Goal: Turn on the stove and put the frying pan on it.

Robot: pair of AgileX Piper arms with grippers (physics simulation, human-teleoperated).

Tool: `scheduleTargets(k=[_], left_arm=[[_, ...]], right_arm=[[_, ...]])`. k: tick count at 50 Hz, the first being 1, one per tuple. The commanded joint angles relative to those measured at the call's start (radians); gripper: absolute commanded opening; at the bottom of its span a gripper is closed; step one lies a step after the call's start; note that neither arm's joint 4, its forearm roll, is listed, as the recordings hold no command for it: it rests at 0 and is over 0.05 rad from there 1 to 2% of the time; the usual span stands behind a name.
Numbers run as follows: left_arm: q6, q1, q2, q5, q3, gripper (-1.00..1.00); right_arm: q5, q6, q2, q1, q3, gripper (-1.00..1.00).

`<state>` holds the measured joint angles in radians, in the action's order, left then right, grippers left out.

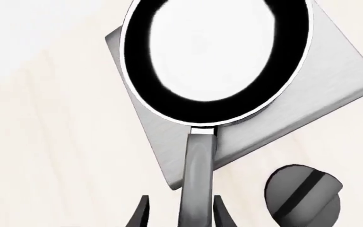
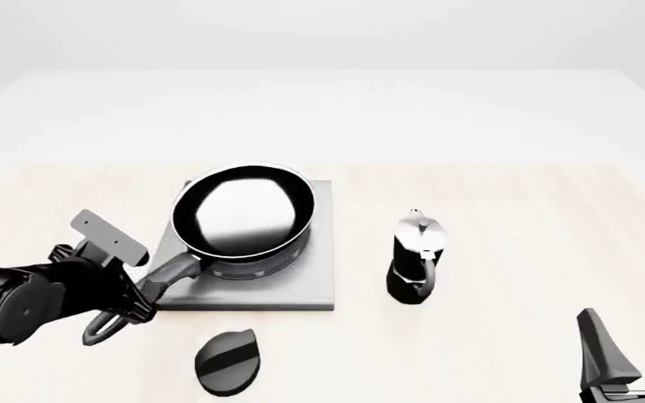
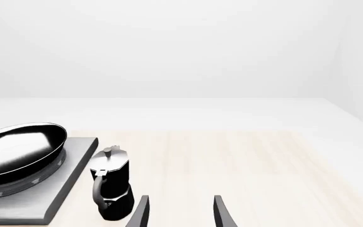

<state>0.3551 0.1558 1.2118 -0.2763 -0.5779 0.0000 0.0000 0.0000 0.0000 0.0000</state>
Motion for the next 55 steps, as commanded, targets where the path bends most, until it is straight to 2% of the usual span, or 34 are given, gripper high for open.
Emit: scheduleTargets(k=[1,9,13,16,20,25,26,28,30,32,38,41,48,55], left_arm=[[0.024,-0.013,-0.039,-0.096,-0.109,1.0],[-0.005,-0.047,-0.059,-0.111,-0.153,1.0],[0.018,-0.124,-0.083,-0.094,-0.173,1.0],[-0.007,-0.092,-0.081,-0.112,-0.179,1.0],[0.028,-0.17,-0.102,-0.078,-0.182,1.0],[0.009,-0.171,-0.112,-0.08,-0.19,1.0],[0.033,-0.21,-0.122,-0.061,-0.185,1.0],[0.036,-0.221,-0.127,-0.051,-0.178,1.0],[0.071,-0.267,-0.147,-0.013,-0.152,1.0],[0.062,-0.26,-0.154,-0.009,-0.135,1.0],[0.088,-0.333,-0.219,0.037,-0.093,1.0],[0.067,-0.317,-0.233,0.033,-0.072,1.0],[0.072,-0.388,-0.342,0.105,0.006,1.0],[0.012,-0.404,-0.421,0.161,0.106,1.0]], right_arm=[[0.0,0.0,0.0,0.0,0.0,1.0],[0.0,0.0,0.0,0.0,0.0,1.0],[0.0,0.0,0.0,0.0,0.0,1.0],[0.0,0.0,0.0,0.0,0.0,1.0],[0.0,0.0,0.0,0.0,0.0,1.0],[0.0,0.0,0.0,0.0,0.0,1.0],[0.0,0.0,0.0,0.0,0.0,1.0],[0.0,0.0,0.0,0.0,0.0,1.0],[0.0,0.0,0.0,0.0,0.0,1.0],[0.0,0.0,0.0,0.0,0.0,1.0],[0.0,0.0,0.0,0.0,0.0,1.0],[0.0,0.0,0.0,0.0,0.0,1.0],[0.0,0.0,0.0,0.0,0.0,1.0],[0.0,0.0,0.0,0.0,0.0,1.0]])
